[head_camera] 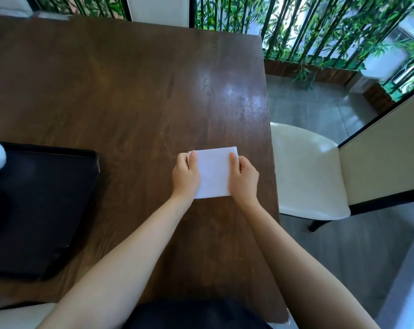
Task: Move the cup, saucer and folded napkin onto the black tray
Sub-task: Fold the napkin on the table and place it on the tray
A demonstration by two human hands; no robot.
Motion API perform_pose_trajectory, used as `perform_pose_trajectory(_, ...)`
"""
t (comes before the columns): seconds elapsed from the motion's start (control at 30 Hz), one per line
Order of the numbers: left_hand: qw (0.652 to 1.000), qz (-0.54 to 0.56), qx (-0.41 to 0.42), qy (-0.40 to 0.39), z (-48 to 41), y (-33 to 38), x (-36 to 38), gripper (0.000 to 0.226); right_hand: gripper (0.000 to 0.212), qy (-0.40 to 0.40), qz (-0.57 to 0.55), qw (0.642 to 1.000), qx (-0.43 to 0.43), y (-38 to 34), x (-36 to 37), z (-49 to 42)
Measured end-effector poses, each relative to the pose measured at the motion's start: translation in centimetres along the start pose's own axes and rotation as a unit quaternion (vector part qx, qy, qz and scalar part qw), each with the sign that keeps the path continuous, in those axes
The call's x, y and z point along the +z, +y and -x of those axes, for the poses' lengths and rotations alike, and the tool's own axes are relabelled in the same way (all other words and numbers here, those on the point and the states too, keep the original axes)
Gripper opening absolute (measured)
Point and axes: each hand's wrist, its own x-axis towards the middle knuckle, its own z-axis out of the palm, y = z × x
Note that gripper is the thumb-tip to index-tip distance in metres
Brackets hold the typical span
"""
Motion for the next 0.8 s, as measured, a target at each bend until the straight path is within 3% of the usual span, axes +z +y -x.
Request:
perform_pose_trajectory(0.3, 0.992, 0.024, 0.046, 0.117, 0.7, 2.1, -2.1, 0.025, 0.045, -0.050, -0.028, 0.996, -0.068, -3.4, 0.3, -1.0)
perform_pose_trajectory(0.8, 0.961, 0.058, 0.043, 0.265, 0.3, 4.7, -15.4, 0.028, 0.047, -0.178, -0.088, 0.966, -0.168, -14.9, 8.2, 1.4)
